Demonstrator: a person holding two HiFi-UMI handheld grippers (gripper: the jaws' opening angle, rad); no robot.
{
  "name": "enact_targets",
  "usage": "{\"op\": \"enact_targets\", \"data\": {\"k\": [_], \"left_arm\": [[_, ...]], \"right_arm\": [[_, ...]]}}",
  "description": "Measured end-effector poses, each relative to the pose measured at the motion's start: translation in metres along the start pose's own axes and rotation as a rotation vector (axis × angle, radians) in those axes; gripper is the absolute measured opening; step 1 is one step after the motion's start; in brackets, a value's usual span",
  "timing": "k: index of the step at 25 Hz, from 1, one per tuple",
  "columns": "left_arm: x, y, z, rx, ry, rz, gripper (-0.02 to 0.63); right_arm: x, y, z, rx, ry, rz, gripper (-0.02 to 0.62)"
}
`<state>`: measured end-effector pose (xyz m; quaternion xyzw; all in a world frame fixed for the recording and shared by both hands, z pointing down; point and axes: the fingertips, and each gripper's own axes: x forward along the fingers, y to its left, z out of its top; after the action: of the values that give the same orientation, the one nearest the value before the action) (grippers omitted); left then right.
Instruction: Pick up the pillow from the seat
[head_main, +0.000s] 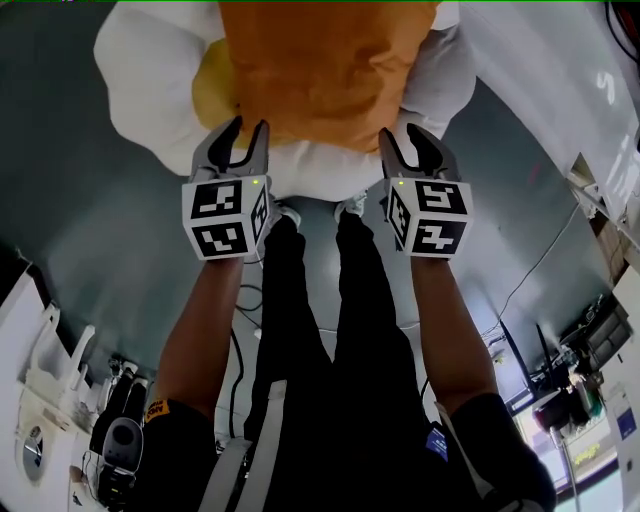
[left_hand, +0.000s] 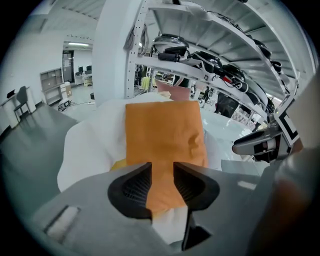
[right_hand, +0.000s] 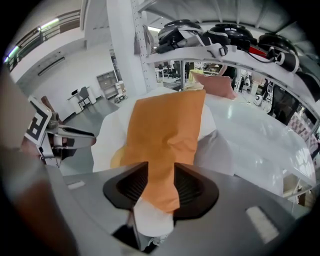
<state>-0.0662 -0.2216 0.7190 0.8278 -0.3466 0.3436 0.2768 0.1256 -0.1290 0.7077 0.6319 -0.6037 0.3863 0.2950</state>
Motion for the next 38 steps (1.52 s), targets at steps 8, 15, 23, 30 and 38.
{"op": "enact_targets", "data": {"k": [8,15,23,30,38], "left_arm": [[0.054,0.030,-0.030,-0.014,0.065,0.004,0.184],[0.102,0.047,-0.052,-0.030,0.111,-0.025,0.250],[0.135,0.063,-0.067,-0.034,0.164,-0.031,0.279],[0.165,0.067,-0.075,-0.030,0.195,-0.046,0.279],[0.183,0.075,-0.080,-0.048,0.209,-0.077,0.282]], "right_arm": [[0.051,-0.007,-0.013,0.047,0.034,-0.019,0.183],[0.089,-0.022,-0.037,0.063,0.075,-0.037,0.201],[0.116,-0.027,-0.038,0.053,0.101,-0.045,0.225],[0.135,-0.041,-0.044,0.069,0.115,-0.055,0.236],[0.149,-0.039,-0.045,0.073,0.128,-0.066,0.222]]}}
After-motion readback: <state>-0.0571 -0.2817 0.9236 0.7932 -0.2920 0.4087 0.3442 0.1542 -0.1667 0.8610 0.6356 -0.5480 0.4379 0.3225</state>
